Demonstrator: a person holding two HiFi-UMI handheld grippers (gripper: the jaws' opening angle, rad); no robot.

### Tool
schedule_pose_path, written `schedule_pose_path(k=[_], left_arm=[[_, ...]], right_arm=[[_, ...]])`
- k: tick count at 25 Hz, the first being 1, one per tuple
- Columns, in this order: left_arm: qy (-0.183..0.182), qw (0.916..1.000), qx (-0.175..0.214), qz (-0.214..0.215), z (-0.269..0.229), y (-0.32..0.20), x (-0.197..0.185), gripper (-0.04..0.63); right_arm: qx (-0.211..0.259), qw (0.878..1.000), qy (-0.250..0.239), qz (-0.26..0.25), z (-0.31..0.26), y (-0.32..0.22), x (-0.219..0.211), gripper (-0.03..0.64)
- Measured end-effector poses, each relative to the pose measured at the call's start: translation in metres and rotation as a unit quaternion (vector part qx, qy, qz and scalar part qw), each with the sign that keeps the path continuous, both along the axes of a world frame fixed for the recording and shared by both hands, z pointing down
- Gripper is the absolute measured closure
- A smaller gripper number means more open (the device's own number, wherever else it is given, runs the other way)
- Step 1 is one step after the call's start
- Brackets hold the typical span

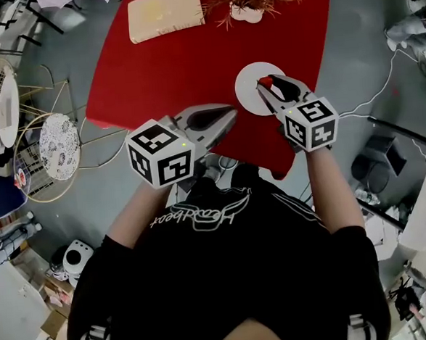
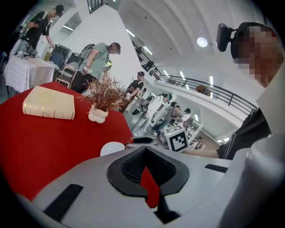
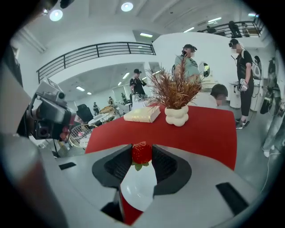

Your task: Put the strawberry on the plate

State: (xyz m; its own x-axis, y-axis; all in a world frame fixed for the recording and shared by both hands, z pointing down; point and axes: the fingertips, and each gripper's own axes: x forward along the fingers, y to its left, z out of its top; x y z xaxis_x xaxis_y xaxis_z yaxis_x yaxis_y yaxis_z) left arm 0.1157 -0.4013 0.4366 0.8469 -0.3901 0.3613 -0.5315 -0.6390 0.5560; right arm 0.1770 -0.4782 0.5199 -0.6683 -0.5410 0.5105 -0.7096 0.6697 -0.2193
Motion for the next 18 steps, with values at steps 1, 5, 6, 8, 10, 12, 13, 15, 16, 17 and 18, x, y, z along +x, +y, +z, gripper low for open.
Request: schedule_pose_path(k=[1,5,6,8,10,12,13,15,16,17,18], left_arm=[[0.0,1.0,-0.003,-0.003,0.002,-0.001,-0.002,0.589],[0.0,0.9998,-0.013,-0.012,0.009,-0.002,-0.007,0.589],[0.0,0.9998,-0.014,-0.014,0.011,-0.002,-0.008,0.589],[-0.001,0.9997,-0.017,-0.017,0.014,-0.003,-0.011,0.589],[0.0,0.9996,-0.019,-0.019,0.016,-0.005,-0.014,0.589],[-0.001,0.9996,-0.02,-0.02,0.017,-0.005,-0.016,0.589],[-0.001,0.9996,-0.021,-0.021,0.018,-0.005,-0.016,0.589],[-0.002,0.9996,-0.021,-0.021,0.018,-0.005,-0.017,0.589],[-0.002,0.9996,-0.021,-0.021,0.017,-0.005,-0.017,0.589],[-0.003,0.9995,-0.021,-0.022,0.016,-0.005,-0.017,0.589],[-0.003,0.9995,-0.021,-0.023,0.016,-0.005,-0.018,0.589]], right_arm=[[0.0,1.0,0.015,-0.004,0.007,-0.003,-0.001,0.488],[-0.006,0.998,0.06,-0.018,0.03,-0.01,-0.006,0.488],[-0.007,0.997,0.069,-0.021,0.035,-0.012,-0.007,0.488],[-0.007,0.995,0.092,-0.029,0.043,-0.014,-0.009,0.488],[-0.005,0.993,0.115,-0.038,0.051,-0.016,-0.012,0.488],[-0.004,0.99,0.136,-0.047,0.059,-0.016,-0.014,0.488],[-0.005,0.988,0.145,-0.05,0.063,-0.015,-0.015,0.488],[-0.008,0.985,0.162,-0.056,0.07,-0.014,-0.015,0.488],[-0.01,0.984,0.167,-0.059,0.073,-0.014,-0.015,0.488],[-0.012,0.983,0.171,-0.06,0.075,-0.014,-0.015,0.488],[-0.014,0.983,0.174,-0.061,0.078,-0.014,-0.015,0.488]])
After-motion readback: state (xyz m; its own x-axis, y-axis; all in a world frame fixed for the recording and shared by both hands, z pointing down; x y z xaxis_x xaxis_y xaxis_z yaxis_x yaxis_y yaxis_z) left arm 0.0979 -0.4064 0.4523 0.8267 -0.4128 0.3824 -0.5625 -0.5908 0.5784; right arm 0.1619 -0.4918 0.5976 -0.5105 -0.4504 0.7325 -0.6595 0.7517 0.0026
